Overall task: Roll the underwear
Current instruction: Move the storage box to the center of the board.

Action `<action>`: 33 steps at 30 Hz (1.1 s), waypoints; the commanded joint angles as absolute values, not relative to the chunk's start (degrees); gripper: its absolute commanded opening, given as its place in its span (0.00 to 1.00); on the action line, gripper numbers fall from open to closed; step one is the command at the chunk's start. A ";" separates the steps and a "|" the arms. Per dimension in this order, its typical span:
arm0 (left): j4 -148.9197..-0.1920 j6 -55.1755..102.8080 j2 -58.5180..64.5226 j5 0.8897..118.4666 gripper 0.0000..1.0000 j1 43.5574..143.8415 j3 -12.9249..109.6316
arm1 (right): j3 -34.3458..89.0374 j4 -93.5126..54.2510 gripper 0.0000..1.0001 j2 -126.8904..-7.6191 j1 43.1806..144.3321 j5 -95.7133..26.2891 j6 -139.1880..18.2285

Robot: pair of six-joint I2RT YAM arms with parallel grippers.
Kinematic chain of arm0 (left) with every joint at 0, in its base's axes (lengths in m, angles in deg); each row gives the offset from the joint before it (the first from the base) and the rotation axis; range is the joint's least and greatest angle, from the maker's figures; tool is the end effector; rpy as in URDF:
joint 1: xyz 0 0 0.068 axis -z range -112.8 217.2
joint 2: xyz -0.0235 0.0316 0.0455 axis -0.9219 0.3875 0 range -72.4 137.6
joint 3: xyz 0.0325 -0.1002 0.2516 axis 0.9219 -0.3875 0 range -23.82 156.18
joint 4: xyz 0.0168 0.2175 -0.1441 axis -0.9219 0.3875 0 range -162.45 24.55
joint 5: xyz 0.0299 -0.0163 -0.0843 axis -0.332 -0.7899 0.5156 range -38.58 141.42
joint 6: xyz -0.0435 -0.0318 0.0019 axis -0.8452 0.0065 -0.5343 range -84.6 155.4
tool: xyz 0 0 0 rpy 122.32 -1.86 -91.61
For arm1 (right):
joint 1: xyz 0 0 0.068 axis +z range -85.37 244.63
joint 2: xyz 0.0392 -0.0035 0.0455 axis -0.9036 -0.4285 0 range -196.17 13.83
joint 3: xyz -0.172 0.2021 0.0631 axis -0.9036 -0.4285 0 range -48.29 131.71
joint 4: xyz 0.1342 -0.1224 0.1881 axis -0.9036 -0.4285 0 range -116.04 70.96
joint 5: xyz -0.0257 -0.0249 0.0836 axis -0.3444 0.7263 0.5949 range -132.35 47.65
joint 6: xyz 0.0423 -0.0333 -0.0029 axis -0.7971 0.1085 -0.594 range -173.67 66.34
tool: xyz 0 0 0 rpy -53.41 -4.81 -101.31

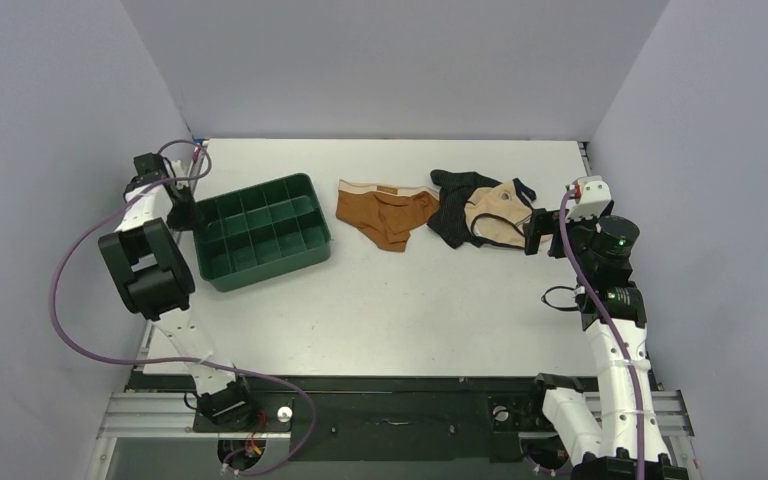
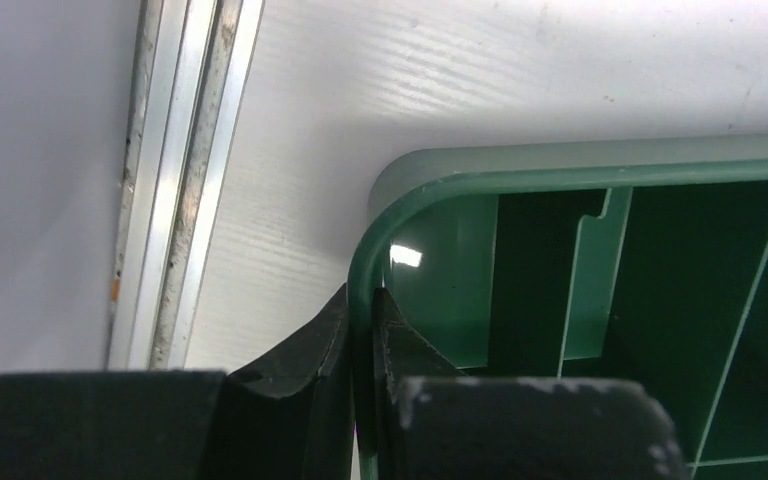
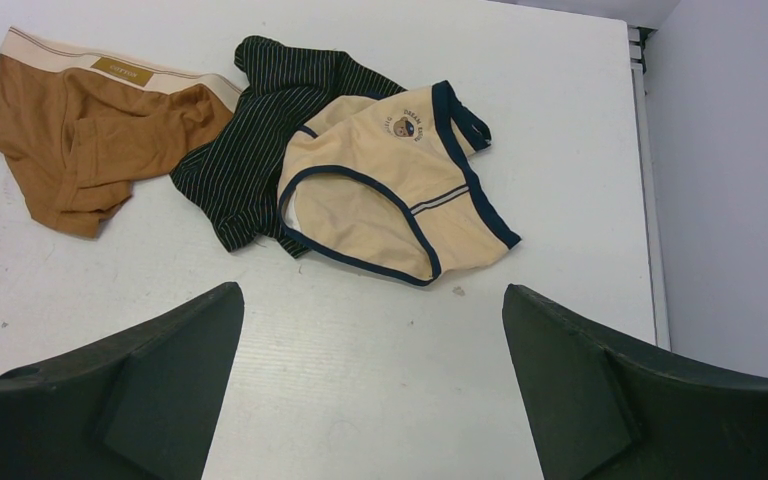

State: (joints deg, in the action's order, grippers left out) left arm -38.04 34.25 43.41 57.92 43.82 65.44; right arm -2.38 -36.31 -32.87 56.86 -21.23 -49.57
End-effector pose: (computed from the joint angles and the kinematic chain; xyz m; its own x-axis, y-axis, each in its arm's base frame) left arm 0.3999 0.1685 0.1996 -0.7956 -0.3655 -0.4832 -0.3598 0.9267 -0.1087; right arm 0.1868 -0.0126 0.3290 -0.2911 -0.0275 -0.9563 -0.2348 0.9711 0.0436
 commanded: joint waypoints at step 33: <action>-30.65 42.51 50.07 49.66 0.69 52.18 85.73 | -2.47 -35.53 0.97 -33.76 57.42 -21.25 -47.99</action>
